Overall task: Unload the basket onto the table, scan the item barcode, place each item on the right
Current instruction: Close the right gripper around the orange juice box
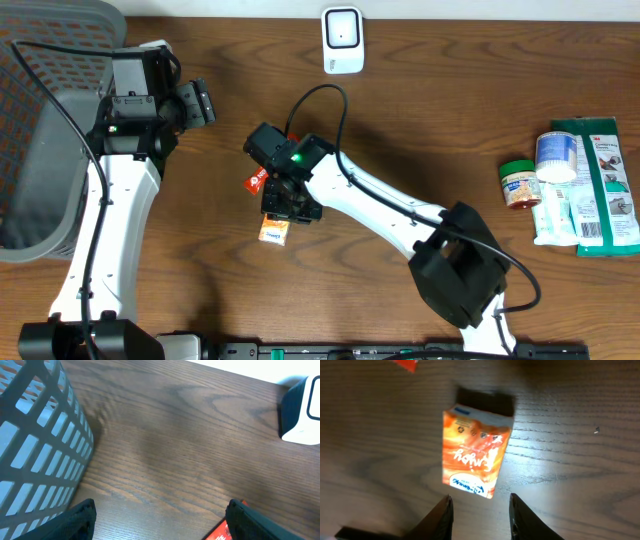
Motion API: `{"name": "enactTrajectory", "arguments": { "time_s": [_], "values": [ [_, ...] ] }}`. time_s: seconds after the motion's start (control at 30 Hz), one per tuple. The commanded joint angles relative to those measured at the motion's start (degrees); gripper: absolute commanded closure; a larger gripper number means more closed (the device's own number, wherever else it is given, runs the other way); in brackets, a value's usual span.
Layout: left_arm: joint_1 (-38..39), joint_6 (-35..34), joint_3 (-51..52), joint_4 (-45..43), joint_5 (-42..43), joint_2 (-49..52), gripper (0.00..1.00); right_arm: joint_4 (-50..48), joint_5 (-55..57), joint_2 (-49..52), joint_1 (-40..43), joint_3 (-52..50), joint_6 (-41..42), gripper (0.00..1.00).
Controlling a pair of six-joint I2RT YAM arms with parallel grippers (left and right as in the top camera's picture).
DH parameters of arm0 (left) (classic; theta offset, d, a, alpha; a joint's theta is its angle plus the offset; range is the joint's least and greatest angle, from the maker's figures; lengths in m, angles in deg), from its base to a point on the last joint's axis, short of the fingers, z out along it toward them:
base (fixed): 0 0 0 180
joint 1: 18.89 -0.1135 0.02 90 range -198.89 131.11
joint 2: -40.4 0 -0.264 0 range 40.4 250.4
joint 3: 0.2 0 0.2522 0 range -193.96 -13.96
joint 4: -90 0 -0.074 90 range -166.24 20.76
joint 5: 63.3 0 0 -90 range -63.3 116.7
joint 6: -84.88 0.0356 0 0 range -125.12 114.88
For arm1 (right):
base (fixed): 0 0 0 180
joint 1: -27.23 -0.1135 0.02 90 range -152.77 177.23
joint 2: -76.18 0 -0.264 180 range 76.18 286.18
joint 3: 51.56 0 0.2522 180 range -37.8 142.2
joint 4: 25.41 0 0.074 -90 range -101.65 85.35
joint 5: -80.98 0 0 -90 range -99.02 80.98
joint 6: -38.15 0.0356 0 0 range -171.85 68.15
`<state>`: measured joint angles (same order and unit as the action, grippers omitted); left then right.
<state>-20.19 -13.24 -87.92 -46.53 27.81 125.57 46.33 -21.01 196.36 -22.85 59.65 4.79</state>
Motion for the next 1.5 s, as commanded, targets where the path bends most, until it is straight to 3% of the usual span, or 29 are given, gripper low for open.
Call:
{"name": "enactTrajectory", "arguments": {
  "time_s": [0.0, 0.4, 0.6, 0.8, 1.03, 1.17, 1.23, 1.3, 1.47],
  "values": [
    [-0.02, -0.07, -0.15, -0.04, -0.70, 0.57, 0.17, 0.00, 0.96, 2.93, -0.66, 0.15, 3.23, 0.68],
    [-0.02, -0.07, -0.15, -0.02, -0.72, 0.57, 0.17, -2.49, -0.52, 6.49, -0.72, -0.31, 3.34, 0.73],
    [-0.02, -0.07, -0.15, -0.04, -0.70, 0.57, 0.17, -4.24, -0.48, 6.49, -0.98, -2.16, 3.78, 0.52],
    [-0.02, -0.07, -0.15, -0.04, -0.70, 0.57, 0.17, -5.31, -3.50, 6.34, -0.70, -2.45, 3.48, 0.59],
    [-0.02, -0.07, -0.15, -0.02, -0.72, 0.57, 0.17, -5.97, 0.92, 6.38, -0.50, -3.80, 5.22, 0.56],
    [-0.02, -0.07, -0.15, -0.04, -0.72, 0.57, 0.17, -8.07, 0.98, 6.38, -0.72, -6.47, 6.75, 0.65],
    [-0.02, -0.07, -0.15, -0.02, -0.72, 0.57, 0.17, -8.79, 1.01, 6.38, -0.83, -7.10, 6.75, 0.77],
    [-0.02, -0.07, -0.15, -0.04, -0.70, 0.57, 0.17, -8.81, 1.01, 6.38, -0.81, -7.15, 6.29, 0.96],
    [-0.02, -0.07, -0.15, -0.02, -0.70, 0.57, 0.17, -8.22, -1.03, 5.22, 1.27, -6.36, -2.71, 0.99]
  ]
}}
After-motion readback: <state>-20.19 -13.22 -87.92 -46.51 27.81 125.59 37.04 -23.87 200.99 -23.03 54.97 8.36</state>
